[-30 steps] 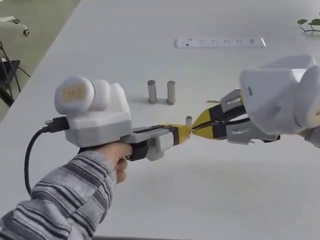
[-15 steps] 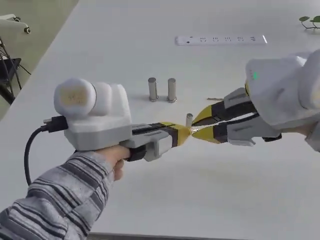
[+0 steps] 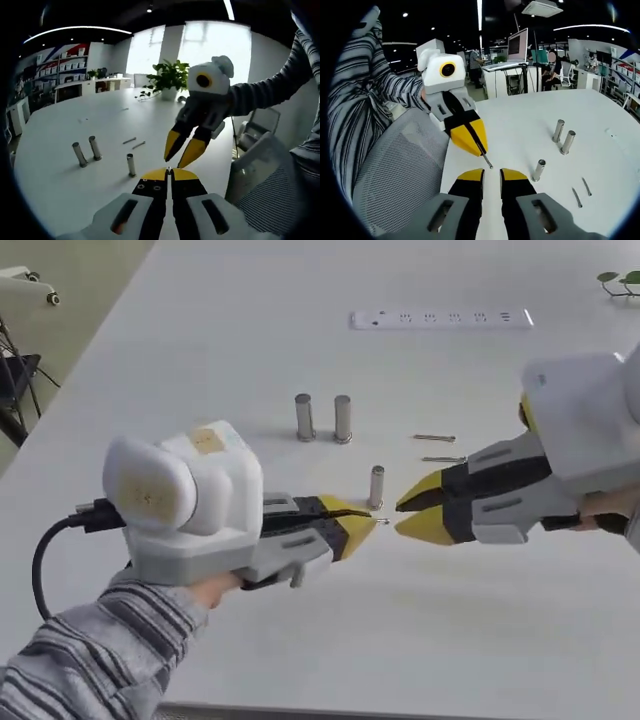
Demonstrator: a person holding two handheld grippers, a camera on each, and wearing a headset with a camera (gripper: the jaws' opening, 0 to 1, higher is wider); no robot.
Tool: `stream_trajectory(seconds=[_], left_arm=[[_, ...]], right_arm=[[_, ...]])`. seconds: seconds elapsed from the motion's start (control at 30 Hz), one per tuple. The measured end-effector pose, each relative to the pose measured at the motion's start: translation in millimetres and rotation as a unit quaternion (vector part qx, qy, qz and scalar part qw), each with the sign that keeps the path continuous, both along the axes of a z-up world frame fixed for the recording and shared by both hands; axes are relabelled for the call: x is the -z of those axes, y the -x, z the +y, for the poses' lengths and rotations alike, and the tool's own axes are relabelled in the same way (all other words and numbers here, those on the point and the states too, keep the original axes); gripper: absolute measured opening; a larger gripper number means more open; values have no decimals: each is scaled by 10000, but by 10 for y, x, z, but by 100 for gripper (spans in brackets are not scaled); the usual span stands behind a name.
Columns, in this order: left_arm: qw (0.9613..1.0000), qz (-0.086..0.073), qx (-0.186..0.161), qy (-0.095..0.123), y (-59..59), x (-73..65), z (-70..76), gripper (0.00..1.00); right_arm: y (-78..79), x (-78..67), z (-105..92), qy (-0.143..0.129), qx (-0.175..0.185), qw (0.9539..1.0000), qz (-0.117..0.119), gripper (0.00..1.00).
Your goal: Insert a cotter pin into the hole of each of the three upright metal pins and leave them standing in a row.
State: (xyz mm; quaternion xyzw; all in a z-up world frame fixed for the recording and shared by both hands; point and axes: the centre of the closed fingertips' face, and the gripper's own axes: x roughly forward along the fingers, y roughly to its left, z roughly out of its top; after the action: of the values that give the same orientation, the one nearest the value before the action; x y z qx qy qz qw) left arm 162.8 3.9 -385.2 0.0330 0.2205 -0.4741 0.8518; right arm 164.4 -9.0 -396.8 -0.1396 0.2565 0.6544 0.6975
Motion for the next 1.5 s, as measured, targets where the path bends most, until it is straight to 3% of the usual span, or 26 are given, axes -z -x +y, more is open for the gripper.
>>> stream_trajectory(seconds=[0.13,0.33,0.67,0.9,1.13,1.3,1.5], left_arm=[[9993,-141,327,-94,77,6,-32,0],[9986,-156,492,-63,138,-1,-71,0],[9983,-95,567,66,188,-8,-107,0],[9989,10,464,86,185,24,-99,0],[9989,-57,464,51,193,41,-105,0],[9988,-192,453,-52,181,60,-99,1],[9991,-308,267,-107,116,87,-61,4]], right_arm=[[102,22,18,-1,-135,9999,88,8],[231,48,62,-9,-344,9992,183,6],[283,56,78,-15,-430,9989,207,0],[271,43,62,147,-567,9982,-98,0],[283,65,51,344,-799,9953,-421,0],[293,81,42,429,-931,9931,-561,0],[197,108,-2,526,-933,9915,-736,0]])
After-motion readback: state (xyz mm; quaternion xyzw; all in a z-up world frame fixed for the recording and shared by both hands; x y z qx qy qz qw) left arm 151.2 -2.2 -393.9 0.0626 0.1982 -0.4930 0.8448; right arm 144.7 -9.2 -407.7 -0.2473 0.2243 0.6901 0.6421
